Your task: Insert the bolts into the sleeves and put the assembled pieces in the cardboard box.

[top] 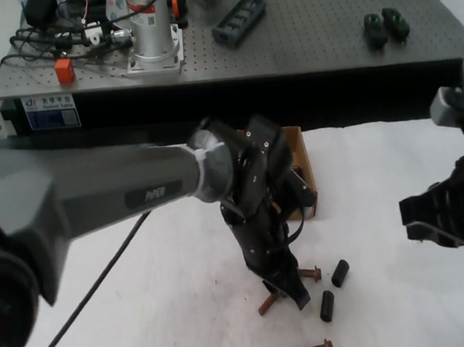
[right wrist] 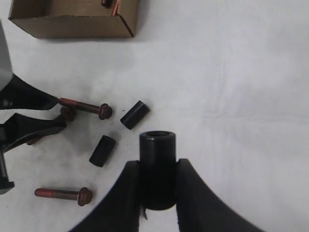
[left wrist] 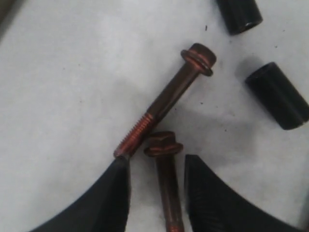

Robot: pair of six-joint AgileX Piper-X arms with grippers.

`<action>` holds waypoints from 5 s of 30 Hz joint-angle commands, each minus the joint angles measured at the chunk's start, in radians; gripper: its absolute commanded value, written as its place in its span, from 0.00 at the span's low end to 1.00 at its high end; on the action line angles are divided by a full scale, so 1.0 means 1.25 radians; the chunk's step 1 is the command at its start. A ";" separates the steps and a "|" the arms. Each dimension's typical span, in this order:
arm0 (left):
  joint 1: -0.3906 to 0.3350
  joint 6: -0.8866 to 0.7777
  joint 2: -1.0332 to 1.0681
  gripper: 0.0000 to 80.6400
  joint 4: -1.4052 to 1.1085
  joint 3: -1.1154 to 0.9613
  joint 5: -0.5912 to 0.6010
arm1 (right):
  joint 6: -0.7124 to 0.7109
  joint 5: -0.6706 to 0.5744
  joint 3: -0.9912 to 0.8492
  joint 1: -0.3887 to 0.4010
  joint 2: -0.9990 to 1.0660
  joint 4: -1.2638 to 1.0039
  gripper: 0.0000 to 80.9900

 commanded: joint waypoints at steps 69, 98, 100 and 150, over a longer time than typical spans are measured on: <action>0.102 -0.788 -0.524 0.19 -0.793 0.472 0.441 | 0.392 -0.148 0.242 0.291 -0.032 -0.921 0.03; 0.091 -0.313 -0.524 0.61 -0.345 0.472 0.256 | 0.008 0.035 -0.626 0.148 0.795 -0.241 0.03; 0.077 -0.268 -0.521 0.61 -0.317 0.472 0.224 | 0.008 0.035 -0.655 0.148 0.825 -0.206 0.03; -0.177 0.236 -0.017 0.00 0.017 0.057 -0.161 | -0.003 -0.054 -0.192 0.054 0.038 0.026 0.39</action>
